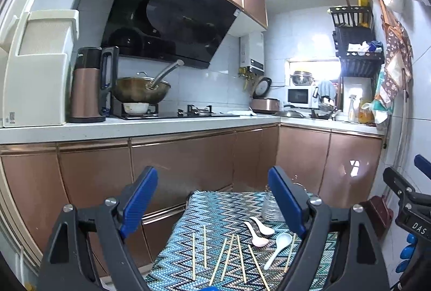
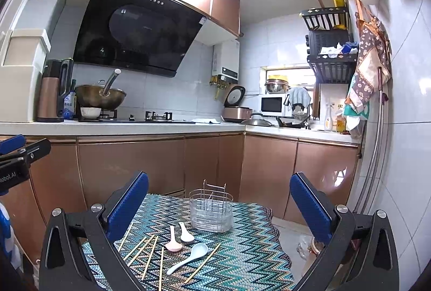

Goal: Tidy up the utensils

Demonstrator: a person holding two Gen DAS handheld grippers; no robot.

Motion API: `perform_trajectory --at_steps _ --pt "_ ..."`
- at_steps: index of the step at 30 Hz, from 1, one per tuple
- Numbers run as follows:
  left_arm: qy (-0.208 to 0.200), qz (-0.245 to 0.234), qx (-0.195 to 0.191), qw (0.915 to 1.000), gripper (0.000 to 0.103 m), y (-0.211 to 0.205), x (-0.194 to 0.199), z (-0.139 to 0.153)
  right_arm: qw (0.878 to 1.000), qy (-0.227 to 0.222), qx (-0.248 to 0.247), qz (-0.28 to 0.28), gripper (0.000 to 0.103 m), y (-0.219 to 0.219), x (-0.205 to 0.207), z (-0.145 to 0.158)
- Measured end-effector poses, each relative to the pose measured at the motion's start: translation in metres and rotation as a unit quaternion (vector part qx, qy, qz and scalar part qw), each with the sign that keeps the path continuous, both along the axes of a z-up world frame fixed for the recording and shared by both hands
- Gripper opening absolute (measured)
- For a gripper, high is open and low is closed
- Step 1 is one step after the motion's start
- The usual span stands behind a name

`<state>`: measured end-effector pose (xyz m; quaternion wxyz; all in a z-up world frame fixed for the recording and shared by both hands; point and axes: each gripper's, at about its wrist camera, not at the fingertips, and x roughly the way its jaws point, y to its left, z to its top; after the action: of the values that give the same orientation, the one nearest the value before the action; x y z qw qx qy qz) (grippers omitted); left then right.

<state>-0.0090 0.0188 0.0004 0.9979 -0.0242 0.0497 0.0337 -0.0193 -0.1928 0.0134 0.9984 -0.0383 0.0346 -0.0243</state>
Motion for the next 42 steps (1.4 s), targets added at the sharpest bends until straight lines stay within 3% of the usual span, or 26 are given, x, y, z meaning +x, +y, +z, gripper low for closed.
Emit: perform_trajectory --at_steps 20,30,37,42 --pt "-0.020 0.008 0.013 0.9997 0.084 -0.003 -0.002 0.000 1.000 -0.017 -0.005 -0.019 0.103 0.000 -0.005 0.002" --pt "-0.013 -0.016 -0.019 0.9996 0.084 0.007 0.013 -0.002 1.000 -0.008 0.007 0.000 0.103 -0.010 0.005 -0.003" --pt "0.067 -0.052 -0.027 0.9960 0.084 0.027 0.069 -0.012 0.997 0.065 0.047 0.021 0.103 -0.035 0.053 -0.028" --pt "0.161 -0.096 -0.045 0.9813 0.084 0.034 0.133 -0.043 0.982 0.163 0.087 0.045 0.103 -0.053 0.109 -0.065"
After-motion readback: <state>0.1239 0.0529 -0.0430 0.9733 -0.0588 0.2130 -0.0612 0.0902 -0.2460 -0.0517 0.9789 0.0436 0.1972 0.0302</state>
